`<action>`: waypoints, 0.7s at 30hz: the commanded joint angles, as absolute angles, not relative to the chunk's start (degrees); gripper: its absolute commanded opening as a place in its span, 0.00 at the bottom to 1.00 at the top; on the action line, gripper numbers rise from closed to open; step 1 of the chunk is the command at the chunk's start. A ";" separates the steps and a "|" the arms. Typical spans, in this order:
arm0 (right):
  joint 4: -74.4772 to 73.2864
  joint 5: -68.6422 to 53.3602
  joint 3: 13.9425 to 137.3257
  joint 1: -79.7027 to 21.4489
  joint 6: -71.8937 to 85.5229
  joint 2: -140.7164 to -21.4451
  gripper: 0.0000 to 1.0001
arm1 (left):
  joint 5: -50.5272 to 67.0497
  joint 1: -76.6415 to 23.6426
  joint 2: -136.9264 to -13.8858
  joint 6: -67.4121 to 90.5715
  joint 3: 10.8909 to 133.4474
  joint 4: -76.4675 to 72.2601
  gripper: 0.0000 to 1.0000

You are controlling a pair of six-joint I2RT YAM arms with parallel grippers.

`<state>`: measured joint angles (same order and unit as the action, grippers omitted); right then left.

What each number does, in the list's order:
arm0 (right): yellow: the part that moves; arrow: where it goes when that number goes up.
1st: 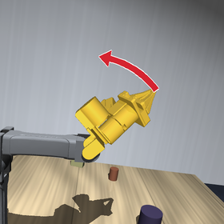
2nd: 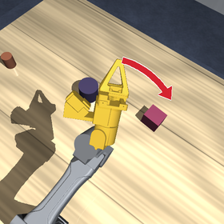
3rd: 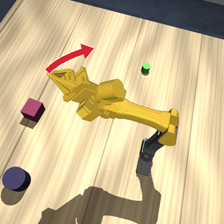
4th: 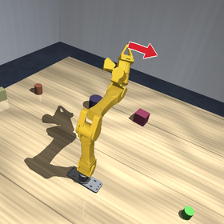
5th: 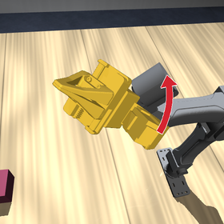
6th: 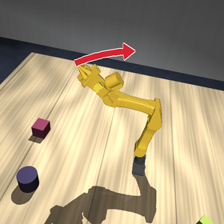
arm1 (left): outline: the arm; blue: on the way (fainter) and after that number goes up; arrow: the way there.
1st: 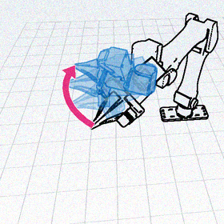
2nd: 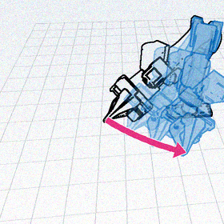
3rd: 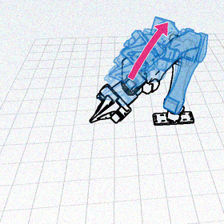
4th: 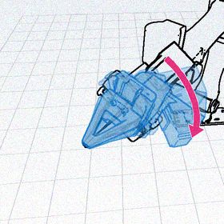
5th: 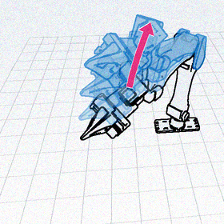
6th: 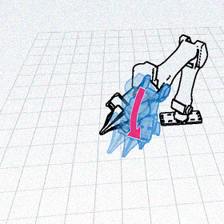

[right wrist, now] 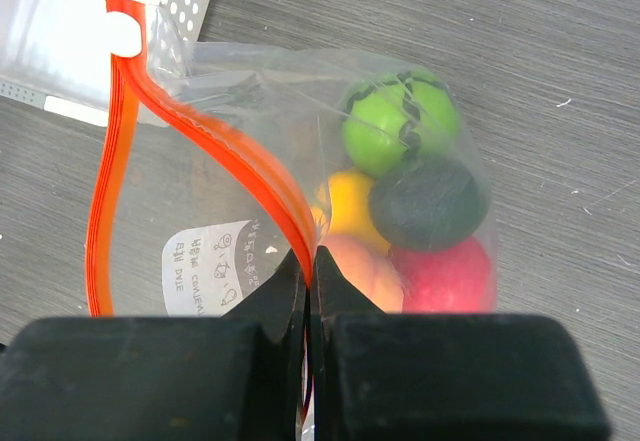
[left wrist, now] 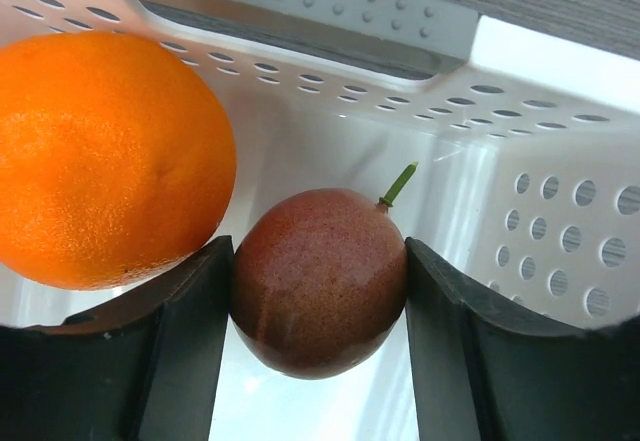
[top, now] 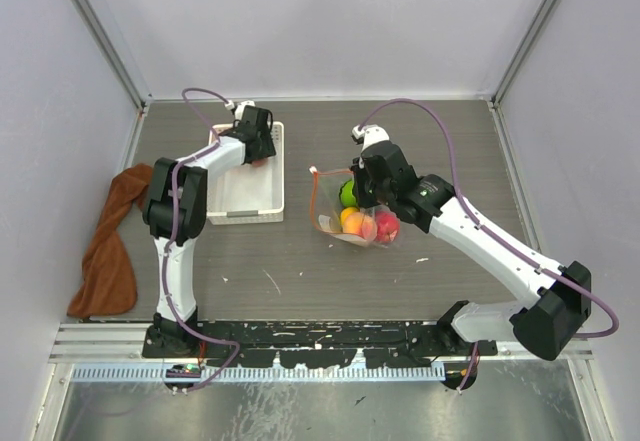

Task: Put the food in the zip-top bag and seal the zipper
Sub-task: Pick up the fake fruit from the bin.

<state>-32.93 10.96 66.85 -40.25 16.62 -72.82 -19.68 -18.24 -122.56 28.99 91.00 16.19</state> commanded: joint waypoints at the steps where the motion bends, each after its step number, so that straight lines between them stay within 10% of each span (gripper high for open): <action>1: -30.60 10.46 67.89 -39.91 16.43 -72.47 0.06 | -19.42 -17.93 -119.61 26.35 90.54 15.02 0.55; 21: -32.00 11.84 67.87 -39.90 16.94 -70.69 0.06 | -10.63 -20.61 -92.23 25.56 65.59 9.03 0.36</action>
